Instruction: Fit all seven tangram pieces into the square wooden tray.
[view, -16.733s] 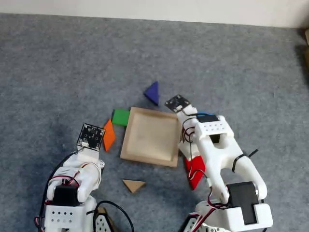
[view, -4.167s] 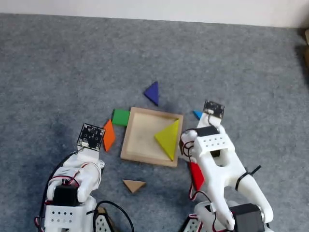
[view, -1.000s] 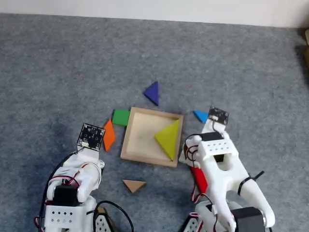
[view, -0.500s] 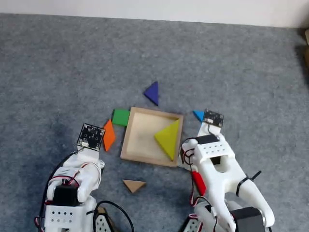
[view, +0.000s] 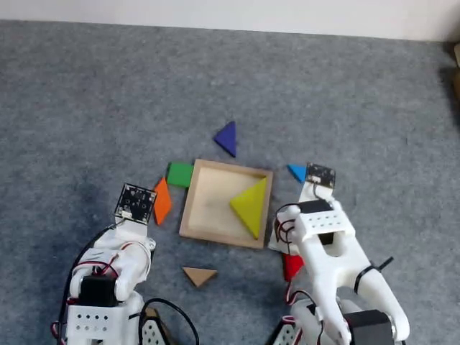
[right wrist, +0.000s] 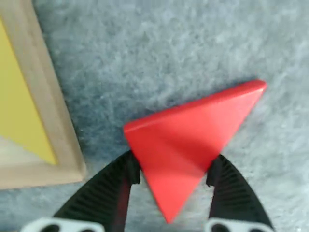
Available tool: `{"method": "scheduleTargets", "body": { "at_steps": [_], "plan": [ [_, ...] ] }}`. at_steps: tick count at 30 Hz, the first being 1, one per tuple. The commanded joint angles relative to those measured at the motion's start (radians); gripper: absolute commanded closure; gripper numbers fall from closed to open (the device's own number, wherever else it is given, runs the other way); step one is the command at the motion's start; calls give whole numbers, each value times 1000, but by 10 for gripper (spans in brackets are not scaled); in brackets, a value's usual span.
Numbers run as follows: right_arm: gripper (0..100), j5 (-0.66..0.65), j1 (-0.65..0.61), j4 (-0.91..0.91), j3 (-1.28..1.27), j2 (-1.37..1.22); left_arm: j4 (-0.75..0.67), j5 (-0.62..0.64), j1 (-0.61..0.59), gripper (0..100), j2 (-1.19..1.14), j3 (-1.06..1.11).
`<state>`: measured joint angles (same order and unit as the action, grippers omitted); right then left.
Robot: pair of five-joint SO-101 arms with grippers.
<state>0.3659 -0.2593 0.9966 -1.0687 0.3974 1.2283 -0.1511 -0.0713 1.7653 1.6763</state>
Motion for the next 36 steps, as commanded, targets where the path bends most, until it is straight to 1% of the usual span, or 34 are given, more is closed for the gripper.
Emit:
{"method": "scheduleTargets", "body": {
  "at_steps": [1, 5, 10, 13, 17, 19, 25, 31, 36],
  "plan": [
    [849, -72, 12, -8, 25, 19, 6, -8, -13, 994, 53, 21],
    [850, -107, 15, -4, 81, 18, 6, -8, -13, 994, 53, 21],
    [848, -109, 13, 76, 165, 8, 6, -8, -13, 994, 53, 21],
    [831, -25, 13, 91, 203, 7, 6, -8, -13, 994, 53, 21],
    [702, 58, -24, 91, 217, 5, 6, -8, -13, 994, 53, 21],
    [670, 89, -51, 90, 217, 5, 6, -8, -13, 994, 53, 21],
    [670, 192, -74, 41, 240, -21, 6, -8, -13, 994, 53, 21],
    [670, 262, -64, 71, 397, -240, 6, -8, -13, 994, 53, 21],
    [670, 272, -50, 77, 487, -335, 6, -8, -13, 994, 53, 21]
  ]
}}
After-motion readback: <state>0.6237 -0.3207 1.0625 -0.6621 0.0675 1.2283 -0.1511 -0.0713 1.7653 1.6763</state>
